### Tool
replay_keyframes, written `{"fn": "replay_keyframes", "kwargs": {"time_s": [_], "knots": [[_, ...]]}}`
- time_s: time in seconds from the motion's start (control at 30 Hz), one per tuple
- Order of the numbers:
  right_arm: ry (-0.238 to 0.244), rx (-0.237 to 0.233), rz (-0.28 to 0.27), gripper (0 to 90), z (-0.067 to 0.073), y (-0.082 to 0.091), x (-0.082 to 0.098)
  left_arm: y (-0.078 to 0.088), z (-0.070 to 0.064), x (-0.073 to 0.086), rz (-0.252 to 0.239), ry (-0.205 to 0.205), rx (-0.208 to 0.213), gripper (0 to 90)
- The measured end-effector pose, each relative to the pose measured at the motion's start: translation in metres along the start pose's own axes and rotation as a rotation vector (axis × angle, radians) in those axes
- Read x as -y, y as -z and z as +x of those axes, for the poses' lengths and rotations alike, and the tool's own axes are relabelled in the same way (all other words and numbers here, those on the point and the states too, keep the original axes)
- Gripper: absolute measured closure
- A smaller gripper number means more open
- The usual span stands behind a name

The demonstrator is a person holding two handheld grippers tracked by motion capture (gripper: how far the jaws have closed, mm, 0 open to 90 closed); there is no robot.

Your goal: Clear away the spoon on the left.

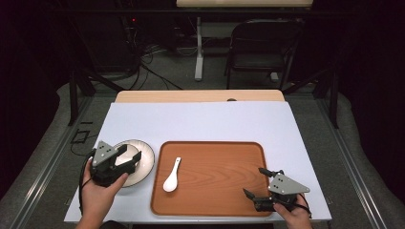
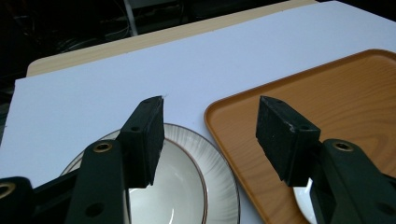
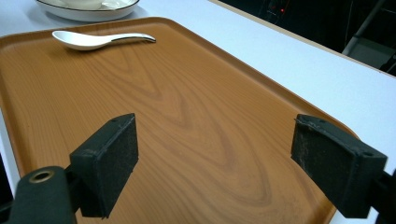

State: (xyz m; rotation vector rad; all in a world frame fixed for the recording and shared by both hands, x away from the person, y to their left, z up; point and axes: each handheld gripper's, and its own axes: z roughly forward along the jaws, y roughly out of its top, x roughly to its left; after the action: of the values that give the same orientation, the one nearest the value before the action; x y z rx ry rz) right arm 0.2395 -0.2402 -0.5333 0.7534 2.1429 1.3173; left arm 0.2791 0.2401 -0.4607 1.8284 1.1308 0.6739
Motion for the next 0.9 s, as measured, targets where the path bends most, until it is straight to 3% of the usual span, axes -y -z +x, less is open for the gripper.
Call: {"fn": "replay_keyframes", "kwargs": {"time_s": [0.33, 0.5, 0.9], "knots": [[0.0, 0.0, 0.002, 14.4, 0.0, 0.0, 0.0, 0.013, 0.017, 0.044, -0.069, 0.116, -0.027, 43.0], [0.0, 0.0, 0.004, 14.4, 0.0, -0.001, 0.0, 0.012, 0.019, 0.057, -0.078, 0.149, -0.029, 42.8], [-0.006, 0.002, 0.005, 14.4, 0.0, -0.001, 0.0, 0.012, 0.02, 0.073, -0.092, 0.173, -0.05, 42.5]]}}
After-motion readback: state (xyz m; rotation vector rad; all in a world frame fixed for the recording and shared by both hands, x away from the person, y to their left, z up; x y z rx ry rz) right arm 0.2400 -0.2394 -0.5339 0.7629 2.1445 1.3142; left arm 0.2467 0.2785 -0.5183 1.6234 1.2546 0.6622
